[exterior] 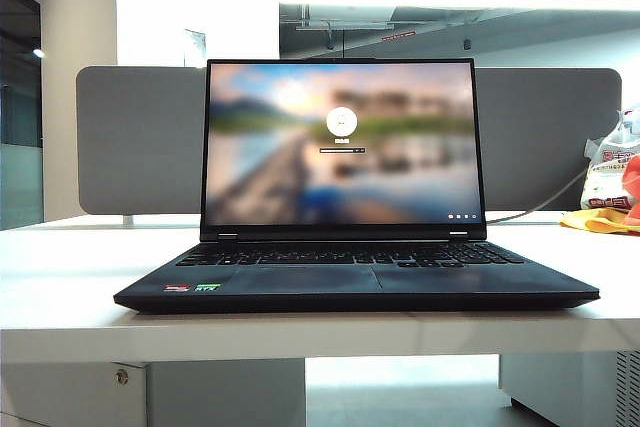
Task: Open the lid of the laptop and use the keypad to enter the password "123".
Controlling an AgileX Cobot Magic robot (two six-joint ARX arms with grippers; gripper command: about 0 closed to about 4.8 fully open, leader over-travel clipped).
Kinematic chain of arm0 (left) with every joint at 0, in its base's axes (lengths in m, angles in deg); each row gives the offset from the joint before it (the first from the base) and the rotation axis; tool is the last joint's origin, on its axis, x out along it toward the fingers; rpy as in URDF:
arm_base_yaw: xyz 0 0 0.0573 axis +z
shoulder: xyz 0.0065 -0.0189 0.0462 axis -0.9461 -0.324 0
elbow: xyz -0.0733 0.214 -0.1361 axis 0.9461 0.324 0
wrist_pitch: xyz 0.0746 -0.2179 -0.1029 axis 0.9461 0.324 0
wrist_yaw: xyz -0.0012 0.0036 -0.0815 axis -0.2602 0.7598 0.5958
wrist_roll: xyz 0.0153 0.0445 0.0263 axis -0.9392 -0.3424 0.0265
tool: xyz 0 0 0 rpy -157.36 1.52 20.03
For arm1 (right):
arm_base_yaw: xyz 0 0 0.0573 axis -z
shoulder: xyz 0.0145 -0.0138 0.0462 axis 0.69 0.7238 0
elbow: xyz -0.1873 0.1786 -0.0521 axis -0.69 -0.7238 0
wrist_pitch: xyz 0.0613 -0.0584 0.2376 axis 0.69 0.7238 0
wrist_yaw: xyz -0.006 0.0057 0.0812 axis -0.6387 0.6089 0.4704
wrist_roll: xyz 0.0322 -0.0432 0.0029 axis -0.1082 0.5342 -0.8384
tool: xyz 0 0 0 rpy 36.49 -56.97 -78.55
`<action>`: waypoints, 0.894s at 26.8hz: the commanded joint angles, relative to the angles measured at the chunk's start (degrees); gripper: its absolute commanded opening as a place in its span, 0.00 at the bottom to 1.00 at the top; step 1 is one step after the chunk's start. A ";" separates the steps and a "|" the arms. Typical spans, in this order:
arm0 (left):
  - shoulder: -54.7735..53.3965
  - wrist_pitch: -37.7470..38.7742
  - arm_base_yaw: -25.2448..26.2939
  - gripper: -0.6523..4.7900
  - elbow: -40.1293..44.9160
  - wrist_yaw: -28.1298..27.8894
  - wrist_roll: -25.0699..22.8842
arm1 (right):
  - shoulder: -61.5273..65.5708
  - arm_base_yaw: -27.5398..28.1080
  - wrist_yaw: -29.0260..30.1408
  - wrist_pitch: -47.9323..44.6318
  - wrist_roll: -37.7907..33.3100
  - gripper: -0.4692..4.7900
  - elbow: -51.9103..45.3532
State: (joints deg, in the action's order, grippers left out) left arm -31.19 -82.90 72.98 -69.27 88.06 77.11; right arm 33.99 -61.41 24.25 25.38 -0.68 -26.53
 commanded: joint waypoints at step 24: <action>-0.04 -0.33 0.04 0.11 0.00 0.26 -0.20 | -22.45 17.44 0.22 -23.50 1.03 0.08 -17.27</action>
State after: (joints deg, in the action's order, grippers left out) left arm -31.19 -82.82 72.98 -69.27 88.08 77.11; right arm 11.57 -44.38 24.27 4.38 1.85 -43.40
